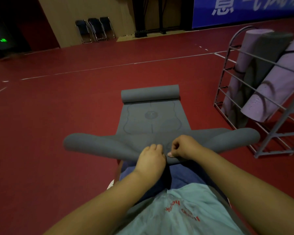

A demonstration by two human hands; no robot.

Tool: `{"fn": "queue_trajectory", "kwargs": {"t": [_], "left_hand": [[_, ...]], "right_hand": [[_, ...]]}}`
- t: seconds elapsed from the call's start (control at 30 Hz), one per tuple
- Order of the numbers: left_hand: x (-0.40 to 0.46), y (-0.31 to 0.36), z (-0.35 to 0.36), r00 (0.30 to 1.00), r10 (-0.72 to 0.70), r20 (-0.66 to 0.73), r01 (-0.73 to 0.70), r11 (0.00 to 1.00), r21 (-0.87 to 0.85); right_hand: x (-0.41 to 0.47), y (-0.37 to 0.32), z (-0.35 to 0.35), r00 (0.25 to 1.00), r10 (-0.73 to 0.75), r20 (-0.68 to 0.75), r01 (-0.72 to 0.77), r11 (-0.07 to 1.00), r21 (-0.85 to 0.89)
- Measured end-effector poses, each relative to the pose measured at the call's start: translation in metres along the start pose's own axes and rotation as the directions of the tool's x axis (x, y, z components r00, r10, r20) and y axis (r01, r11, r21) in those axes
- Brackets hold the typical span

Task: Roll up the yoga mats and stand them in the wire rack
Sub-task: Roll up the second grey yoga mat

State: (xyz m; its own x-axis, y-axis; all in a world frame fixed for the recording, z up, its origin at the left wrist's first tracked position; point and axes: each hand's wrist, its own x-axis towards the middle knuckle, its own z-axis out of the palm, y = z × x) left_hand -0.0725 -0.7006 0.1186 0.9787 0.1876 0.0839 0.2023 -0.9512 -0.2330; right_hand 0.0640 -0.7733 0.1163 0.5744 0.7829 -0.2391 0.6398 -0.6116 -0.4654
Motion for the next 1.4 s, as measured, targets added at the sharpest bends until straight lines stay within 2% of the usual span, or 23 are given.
{"fn": "queue_trajectory", "kwargs": {"t": [0.13, 0.2, 0.23, 0.3, 0.33, 0.37, 0.4, 0.47, 0.63, 0.73, 0.8, 0.93, 1.0, 1.07, 1.13, 1.2, 1.27, 1.33, 1.4], "left_hand": [[-0.007, -0.002, 0.01, 0.999, 0.032, 0.024, -0.033, 0.999, 0.036], [-0.007, -0.006, 0.005, 1.0, 0.01, 0.004, -0.01, 0.999, 0.039], [-0.002, -0.01, 0.01, 1.0, 0.003, -0.011, -0.003, 1.0, 0.015], [0.004, -0.013, 0.01, 1.0, 0.006, 0.017, -0.005, 0.997, -0.079], [0.007, -0.017, 0.011, 1.0, -0.017, 0.015, 0.018, 0.996, -0.09], [0.007, -0.02, 0.01, 0.997, -0.024, 0.071, 0.031, 0.994, -0.101], [0.01, -0.023, 0.011, 0.995, -0.043, 0.085, 0.055, 0.989, -0.138], [0.019, -0.036, 0.023, 0.989, -0.054, 0.138, 0.078, 0.982, -0.17], [0.037, -0.049, 0.022, 0.976, 0.006, 0.217, 0.055, 0.96, -0.275], [0.043, -0.06, 0.014, 0.97, 0.052, 0.238, 0.03, 0.944, -0.329], [0.046, -0.065, 0.011, 0.973, 0.057, 0.224, 0.033, 0.925, -0.379], [0.049, -0.069, 0.01, 0.982, 0.023, 0.189, 0.059, 0.906, -0.419], [0.051, -0.068, 0.013, 0.978, 0.037, 0.204, 0.054, 0.904, -0.423], [0.053, -0.066, 0.013, 0.973, 0.032, 0.23, 0.071, 0.901, -0.428], [0.055, -0.065, 0.013, 0.969, 0.027, 0.244, 0.084, 0.897, -0.433], [0.055, -0.065, 0.014, 0.969, 0.027, 0.246, 0.098, 0.872, -0.48], [0.055, -0.067, 0.013, 0.964, 0.03, 0.266, 0.114, 0.852, -0.511], [0.057, -0.069, 0.014, 0.954, 0.038, 0.297, 0.131, 0.839, -0.528], [0.06, -0.067, 0.011, 0.948, 0.042, 0.316, 0.137, 0.841, -0.523]], "right_hand": [[-0.001, 0.001, -0.002, 1.0, -0.012, -0.022, 0.013, 1.0, 0.012], [-0.003, 0.002, 0.003, 0.991, -0.105, -0.085, 0.099, 0.993, -0.07], [-0.004, 0.005, 0.009, 0.956, -0.225, -0.187, 0.202, 0.97, -0.135], [-0.009, 0.014, 0.025, 0.787, -0.474, -0.395, 0.37, 0.875, -0.313], [-0.012, 0.019, 0.031, 0.712, -0.538, -0.451, 0.395, 0.838, -0.378], [-0.017, 0.023, 0.034, 0.664, -0.577, -0.476, 0.403, 0.812, -0.422], [-0.02, 0.026, 0.036, 0.644, -0.594, -0.482, 0.397, 0.799, -0.452], [-0.025, 0.03, 0.039, 0.649, -0.595, -0.474, 0.379, 0.793, -0.477], [-0.022, 0.031, 0.032, 0.762, -0.487, -0.427, 0.371, 0.868, -0.33], [-0.013, 0.023, 0.016, 0.878, -0.386, -0.284, 0.294, 0.902, -0.317], [-0.006, 0.021, 0.006, 0.918, -0.339, -0.207, 0.271, 0.915, -0.299], [0.007, 0.019, -0.007, 0.961, -0.244, -0.13, 0.227, 0.965, -0.132], [0.011, 0.019, -0.008, 0.97, -0.219, -0.103, 0.213, 0.975, -0.06], [0.014, 0.019, -0.006, 0.97, -0.223, -0.096, 0.217, 0.974, -0.072], [0.013, 0.016, 0.001, 0.952, -0.266, -0.151, 0.237, 0.954, -0.184], [0.005, 0.017, 0.009, 0.858, -0.416, -0.302, 0.287, 0.875, -0.389], [-0.004, 0.019, 0.014, 0.813, -0.503, -0.295, 0.32, 0.808, -0.495], [-0.009, 0.024, 0.016, 0.811, -0.511, -0.286, 0.329, 0.802, -0.499], [-0.009, 0.024, 0.011, 0.81, -0.504, -0.3, 0.358, 0.83, -0.427]]}}
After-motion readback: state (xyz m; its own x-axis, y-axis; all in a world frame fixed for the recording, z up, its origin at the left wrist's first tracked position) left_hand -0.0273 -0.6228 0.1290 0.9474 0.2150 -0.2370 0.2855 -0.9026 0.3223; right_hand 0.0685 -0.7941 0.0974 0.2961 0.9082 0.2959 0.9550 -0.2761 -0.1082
